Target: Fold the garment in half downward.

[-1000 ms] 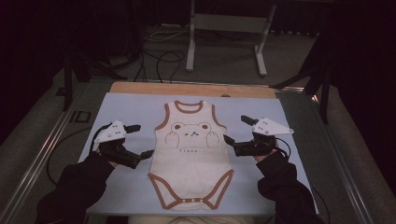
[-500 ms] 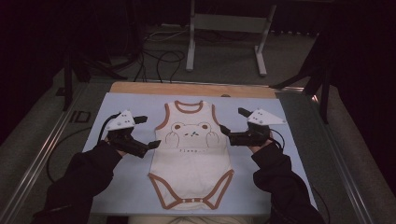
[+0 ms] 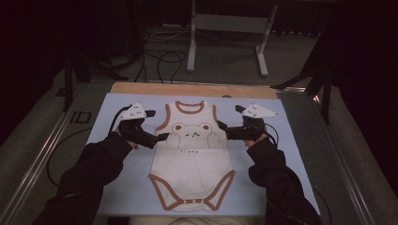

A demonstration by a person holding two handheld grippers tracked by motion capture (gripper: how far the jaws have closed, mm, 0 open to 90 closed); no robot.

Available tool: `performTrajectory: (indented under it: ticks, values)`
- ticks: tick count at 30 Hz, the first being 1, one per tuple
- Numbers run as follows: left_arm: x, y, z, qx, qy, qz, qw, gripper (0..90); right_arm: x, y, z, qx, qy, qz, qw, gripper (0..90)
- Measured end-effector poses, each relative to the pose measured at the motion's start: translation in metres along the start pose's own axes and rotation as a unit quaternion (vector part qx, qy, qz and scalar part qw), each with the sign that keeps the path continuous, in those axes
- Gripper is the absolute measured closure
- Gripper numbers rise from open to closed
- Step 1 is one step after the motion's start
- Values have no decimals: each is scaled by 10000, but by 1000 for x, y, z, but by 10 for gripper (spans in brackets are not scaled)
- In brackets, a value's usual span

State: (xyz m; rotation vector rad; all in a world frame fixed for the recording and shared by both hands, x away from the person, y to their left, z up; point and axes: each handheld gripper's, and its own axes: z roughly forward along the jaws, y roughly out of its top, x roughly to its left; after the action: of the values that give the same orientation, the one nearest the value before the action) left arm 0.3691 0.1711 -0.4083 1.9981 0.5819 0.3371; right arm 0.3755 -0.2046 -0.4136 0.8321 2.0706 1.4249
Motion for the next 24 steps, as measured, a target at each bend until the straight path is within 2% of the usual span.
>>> performTrajectory:
  ticks: [5,7,15,18,21,24]
  values:
    - [6,2,11,-31,-2,-107,9999,2,-3,-3,11,223,93,113,9996,81]
    - [8,2,15,-9,-12,-119,9999,2,-4,-5,16,309,55,51,9995,81]
    - [19,-2,33,75,17,-166,9998,2,-11,-9,35,418,120,133,9990,81]
    - [24,-5,37,37,-36,-222,9997,2,-12,-9,42,490,151,185,9985,81]
    - [24,-6,40,104,-16,-185,9998,2,-14,-10,50,531,160,213,9982,81]
    - [28,-10,45,132,26,-302,9995,2,-16,-11,56,575,165,259,9979,81]
